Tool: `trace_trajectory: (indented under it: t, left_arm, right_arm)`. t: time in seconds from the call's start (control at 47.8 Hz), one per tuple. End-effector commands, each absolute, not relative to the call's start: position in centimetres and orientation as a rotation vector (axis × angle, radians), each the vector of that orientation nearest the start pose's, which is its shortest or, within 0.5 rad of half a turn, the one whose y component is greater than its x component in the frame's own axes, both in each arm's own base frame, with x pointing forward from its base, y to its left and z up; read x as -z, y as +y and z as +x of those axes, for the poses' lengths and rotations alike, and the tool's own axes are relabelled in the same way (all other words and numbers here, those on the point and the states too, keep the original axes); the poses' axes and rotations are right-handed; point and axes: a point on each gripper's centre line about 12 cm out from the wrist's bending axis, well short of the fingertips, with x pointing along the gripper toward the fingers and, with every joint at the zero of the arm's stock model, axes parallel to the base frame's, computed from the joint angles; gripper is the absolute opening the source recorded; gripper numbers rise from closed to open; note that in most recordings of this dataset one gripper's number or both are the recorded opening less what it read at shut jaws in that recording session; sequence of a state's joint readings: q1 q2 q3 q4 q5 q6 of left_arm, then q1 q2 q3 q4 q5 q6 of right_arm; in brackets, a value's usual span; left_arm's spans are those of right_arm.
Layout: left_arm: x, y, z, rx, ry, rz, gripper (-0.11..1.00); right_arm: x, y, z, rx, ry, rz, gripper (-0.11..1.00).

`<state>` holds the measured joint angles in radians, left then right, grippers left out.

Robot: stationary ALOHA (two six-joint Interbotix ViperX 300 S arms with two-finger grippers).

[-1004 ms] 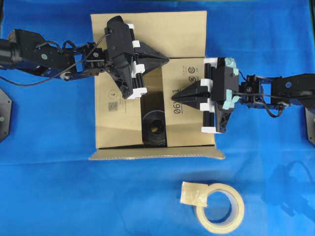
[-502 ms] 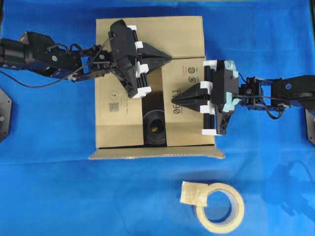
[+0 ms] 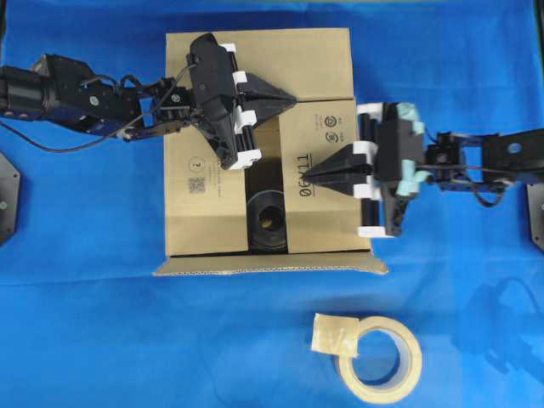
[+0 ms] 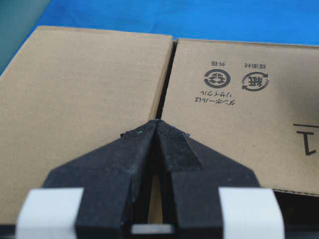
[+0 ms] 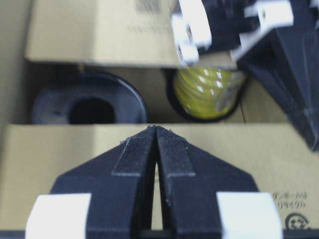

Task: Close the cardboard box.
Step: 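Swing the right gripper to the front flap and fold it up over the box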

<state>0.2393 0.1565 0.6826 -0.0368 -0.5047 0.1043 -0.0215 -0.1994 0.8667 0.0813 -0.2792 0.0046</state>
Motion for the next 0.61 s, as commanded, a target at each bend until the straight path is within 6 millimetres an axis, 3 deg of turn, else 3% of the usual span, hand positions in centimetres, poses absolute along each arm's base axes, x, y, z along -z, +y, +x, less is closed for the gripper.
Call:
trace_trajectory:
  t: [0.0,0.293,0.481,0.586]
  left_arm:
    - [-15.8,10.2,40.5,-0.247,0.329,0.032,0.00]
    - [-15.7,10.2,40.4,-0.247,0.333,0.029,0.00]
    - [-15.7,10.2,40.4,-0.248,0.333,0.029,0.00]
    - [-15.7,10.2,40.4,-0.247,0.333,0.029,0.00]
  right_arm:
    - [-23.7,0.1,33.8,0.025,0.313,0.083,0.00]
    - [-28.9,5.2,29.7,-0.156,0.165,0.071,0.00]
    - [-29.7,8.9,27.9,-0.291,0.103,0.068,0.00]
    - [-28.6,10.6,27.5,-0.350,0.129,0.058,0.00]
